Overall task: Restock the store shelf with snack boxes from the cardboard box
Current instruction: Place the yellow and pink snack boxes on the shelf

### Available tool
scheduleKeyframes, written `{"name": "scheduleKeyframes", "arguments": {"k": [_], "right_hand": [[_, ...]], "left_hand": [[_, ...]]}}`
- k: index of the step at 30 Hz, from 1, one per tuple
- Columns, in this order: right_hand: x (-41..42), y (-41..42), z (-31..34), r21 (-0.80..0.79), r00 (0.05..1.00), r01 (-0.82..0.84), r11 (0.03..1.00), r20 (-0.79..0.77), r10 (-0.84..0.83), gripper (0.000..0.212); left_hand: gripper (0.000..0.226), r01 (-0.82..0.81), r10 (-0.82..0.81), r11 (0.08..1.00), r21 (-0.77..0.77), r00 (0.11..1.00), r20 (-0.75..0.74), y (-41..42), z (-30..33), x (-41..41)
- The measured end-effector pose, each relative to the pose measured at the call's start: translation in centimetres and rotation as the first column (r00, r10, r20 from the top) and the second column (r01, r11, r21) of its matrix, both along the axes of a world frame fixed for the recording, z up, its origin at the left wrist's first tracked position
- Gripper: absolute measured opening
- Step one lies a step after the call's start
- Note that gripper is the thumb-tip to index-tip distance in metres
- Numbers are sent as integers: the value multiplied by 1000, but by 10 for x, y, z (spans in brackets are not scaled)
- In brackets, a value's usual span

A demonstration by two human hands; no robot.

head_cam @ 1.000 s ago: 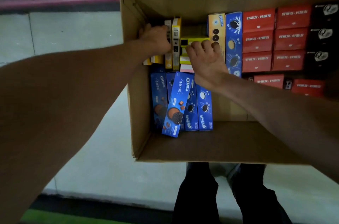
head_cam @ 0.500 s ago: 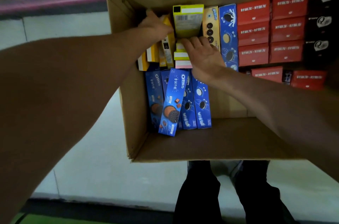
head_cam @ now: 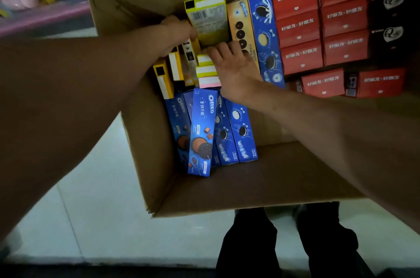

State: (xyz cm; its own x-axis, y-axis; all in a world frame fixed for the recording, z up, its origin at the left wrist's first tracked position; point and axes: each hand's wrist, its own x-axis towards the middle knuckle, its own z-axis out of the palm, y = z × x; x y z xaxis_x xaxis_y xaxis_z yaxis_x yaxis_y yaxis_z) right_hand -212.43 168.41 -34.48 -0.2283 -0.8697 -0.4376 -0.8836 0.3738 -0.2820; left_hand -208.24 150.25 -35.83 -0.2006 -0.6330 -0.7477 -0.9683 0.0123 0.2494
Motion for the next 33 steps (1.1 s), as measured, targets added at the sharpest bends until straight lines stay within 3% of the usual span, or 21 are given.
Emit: {"name": "scheduleKeyframes", "arguments": {"k": [3,4,8,10,14,17,19,25,28,31,33], "right_hand": [[-4,0,4,-15,998,24,1000,60,-23,89],[-6,1,8,-25,997,31,999,78,-29,87],[-18,12,34,-94,989,63,994,136,-50,84],[-21,17,49,-114,985,83,990,160,-65,86],[-30,29,74,-123,971,133,983,215,-105,85],[-33,35,79,-140,971,127,982,221,-94,86],[-33,38,73,-139,967,123,983,237,-88,89],[-29,44,45,-201,960,164,966,256,-110,81],[-25,46,36,-223,957,188,956,261,-127,79],[-27,45,37,-208,954,181,961,273,-121,80],[-33,44,47,-207,952,164,964,290,-100,81]], "left_hand": [[18,-18,19,1000,-18,998,53,3,13,-2],[17,-47,47,999,-15,997,59,3,17,-1],[74,-172,167,980,101,984,55,0,39,12],[85,-192,192,978,79,981,2,-1,45,23],[76,-146,145,988,-41,989,-32,14,46,30],[57,-76,77,996,-46,997,24,20,39,22],[59,-103,104,994,-37,994,19,18,33,15],[62,-211,208,963,167,977,34,12,12,11],[57,-141,135,972,187,990,42,8,2,12],[59,-75,76,992,102,997,-5,7,-3,19],[64,7,-5,1000,-28,999,45,11,5,26]]}}
